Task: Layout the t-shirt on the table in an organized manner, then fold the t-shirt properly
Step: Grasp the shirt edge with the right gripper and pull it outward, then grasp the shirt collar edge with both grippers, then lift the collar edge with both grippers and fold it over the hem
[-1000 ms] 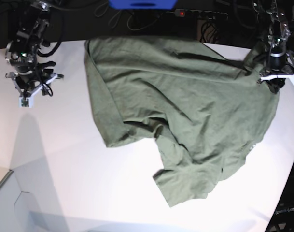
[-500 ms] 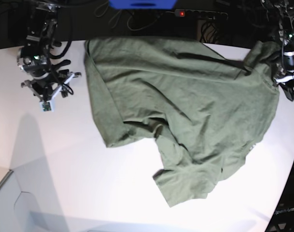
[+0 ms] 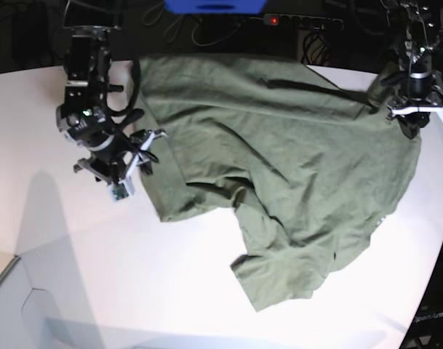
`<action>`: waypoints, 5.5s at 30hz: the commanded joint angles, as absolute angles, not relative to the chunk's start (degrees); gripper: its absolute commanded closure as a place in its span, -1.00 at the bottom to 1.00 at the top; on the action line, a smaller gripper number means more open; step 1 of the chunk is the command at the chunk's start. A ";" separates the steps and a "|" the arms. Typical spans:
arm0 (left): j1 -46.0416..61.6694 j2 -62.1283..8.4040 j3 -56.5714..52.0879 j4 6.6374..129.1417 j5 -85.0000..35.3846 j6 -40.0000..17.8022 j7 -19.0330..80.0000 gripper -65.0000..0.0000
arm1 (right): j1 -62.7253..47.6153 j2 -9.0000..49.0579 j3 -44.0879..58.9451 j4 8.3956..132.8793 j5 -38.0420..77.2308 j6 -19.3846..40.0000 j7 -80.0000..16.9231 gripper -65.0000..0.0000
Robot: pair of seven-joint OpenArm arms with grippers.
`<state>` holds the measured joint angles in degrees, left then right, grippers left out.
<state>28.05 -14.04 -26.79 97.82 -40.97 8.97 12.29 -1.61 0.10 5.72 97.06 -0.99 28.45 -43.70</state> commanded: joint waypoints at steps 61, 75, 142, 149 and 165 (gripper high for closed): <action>34.07 -16.22 -3.91 103.69 -32.84 8.84 11.30 -0.20 | 10.95 11.30 23.60 92.35 -0.13 19.03 -42.77 -0.35; 29.05 -15.87 4.97 93.93 -26.68 8.84 11.21 0.70 | -16.31 6.02 23.52 111.87 -0.13 19.12 -42.77 -0.41; -28.00 -29.85 10.33 107.03 -26.95 9.36 10.86 0.99 | 29.41 4.62 22.81 116.79 -0.31 35.21 -49.89 1.00; -36.88 -31.34 10.24 107.74 -28.44 9.36 10.68 0.99 | 39.08 4.18 20.70 116.88 -0.31 35.21 -49.98 1.00; -38.99 -27.21 7.34 98.77 -37.41 9.36 10.86 0.99 | 46.99 3.21 20.44 111.52 -3.47 35.12 -49.98 1.00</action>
